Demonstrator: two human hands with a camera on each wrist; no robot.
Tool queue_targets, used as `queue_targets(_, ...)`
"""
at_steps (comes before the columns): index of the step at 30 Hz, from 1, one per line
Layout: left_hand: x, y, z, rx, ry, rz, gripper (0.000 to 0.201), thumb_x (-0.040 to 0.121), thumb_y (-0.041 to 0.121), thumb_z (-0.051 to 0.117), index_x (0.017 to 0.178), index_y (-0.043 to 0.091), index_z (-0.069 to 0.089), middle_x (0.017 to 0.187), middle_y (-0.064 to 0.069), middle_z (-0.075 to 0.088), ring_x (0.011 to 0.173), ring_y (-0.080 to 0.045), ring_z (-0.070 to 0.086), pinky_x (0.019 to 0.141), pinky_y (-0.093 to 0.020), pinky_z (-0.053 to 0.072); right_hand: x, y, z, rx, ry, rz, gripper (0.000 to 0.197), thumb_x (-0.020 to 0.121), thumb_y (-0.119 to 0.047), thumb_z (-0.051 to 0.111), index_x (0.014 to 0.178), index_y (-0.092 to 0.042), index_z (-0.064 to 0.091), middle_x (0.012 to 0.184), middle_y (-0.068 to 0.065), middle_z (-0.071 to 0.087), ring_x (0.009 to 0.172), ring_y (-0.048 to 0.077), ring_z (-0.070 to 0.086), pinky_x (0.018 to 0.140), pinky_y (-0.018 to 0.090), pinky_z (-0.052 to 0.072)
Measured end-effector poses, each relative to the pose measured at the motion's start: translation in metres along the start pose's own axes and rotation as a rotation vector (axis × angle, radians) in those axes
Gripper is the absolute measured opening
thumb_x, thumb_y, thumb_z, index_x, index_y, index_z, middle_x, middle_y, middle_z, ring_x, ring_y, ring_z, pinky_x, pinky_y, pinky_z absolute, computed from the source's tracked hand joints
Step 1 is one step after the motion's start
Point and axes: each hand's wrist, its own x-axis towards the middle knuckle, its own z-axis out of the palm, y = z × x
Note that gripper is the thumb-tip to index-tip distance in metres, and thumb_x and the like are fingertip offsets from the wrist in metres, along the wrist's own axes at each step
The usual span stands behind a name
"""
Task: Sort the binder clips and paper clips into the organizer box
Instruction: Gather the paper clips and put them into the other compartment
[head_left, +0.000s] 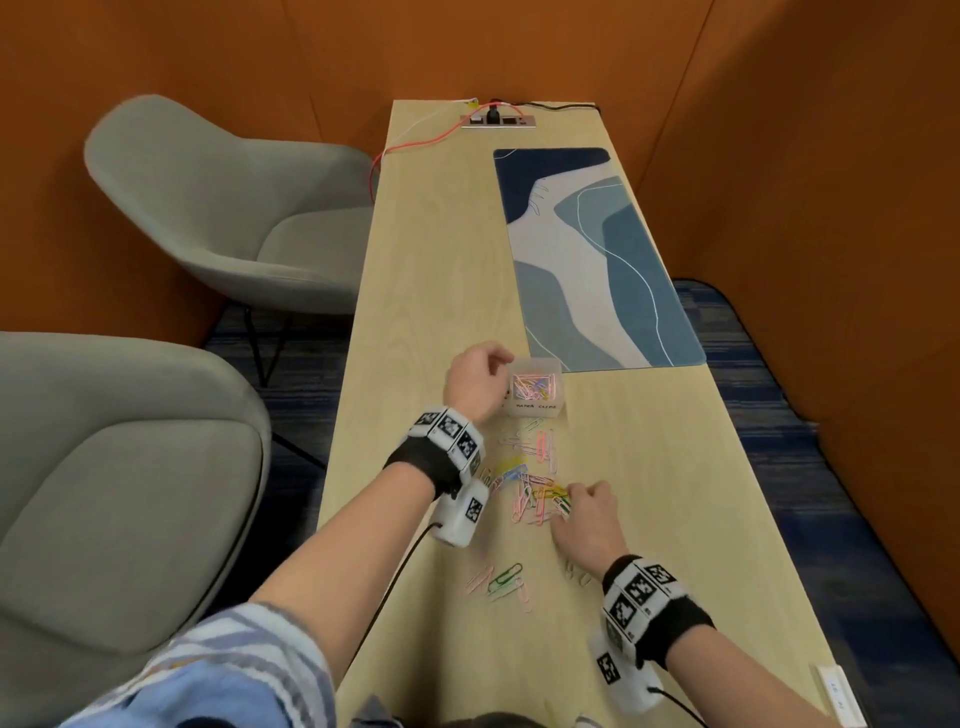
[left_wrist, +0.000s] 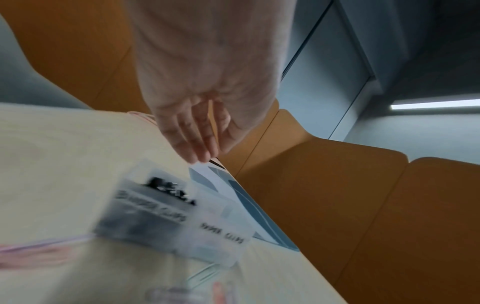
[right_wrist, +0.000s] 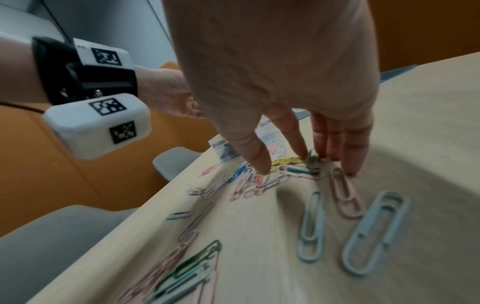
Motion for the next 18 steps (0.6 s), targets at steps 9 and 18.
queue_targets(9,-0.057,-0.095,-0.031,0.418,-0.146,-0.037,0.037,0.098,0.027,0.041,0.134,0.018,0.046,0.14,-0.002,0.049,0.131,-0.022,0.039,0.109,-0.039,0.037,0.05,-0.043,-0.019,-0.167,-0.074,-0.267,0.084,0.081,-0.058,0.053,0.146,-0.016,0.02,0.157,0.005,0.017,0.142,0.026,0.02,0.111,0.048,0.03)
queue_targets(18,-0.054,-0.096,-0.015,0.787,-0.567,0.117,0.079,0.085,0.073,0.031,0.15,0.031,0.015,0.161,-0.002,0.012,0.147,-0.029,0.015,0.116,-0.053,0.025,0.023,-0.02,0.0,-0.364,-0.155,-0.398,0.091,0.072,-0.053,0.066,0.146,-0.025,0.021,0.152,0.004,0.021,0.141,0.024,0.02,0.111,0.046,0.031)
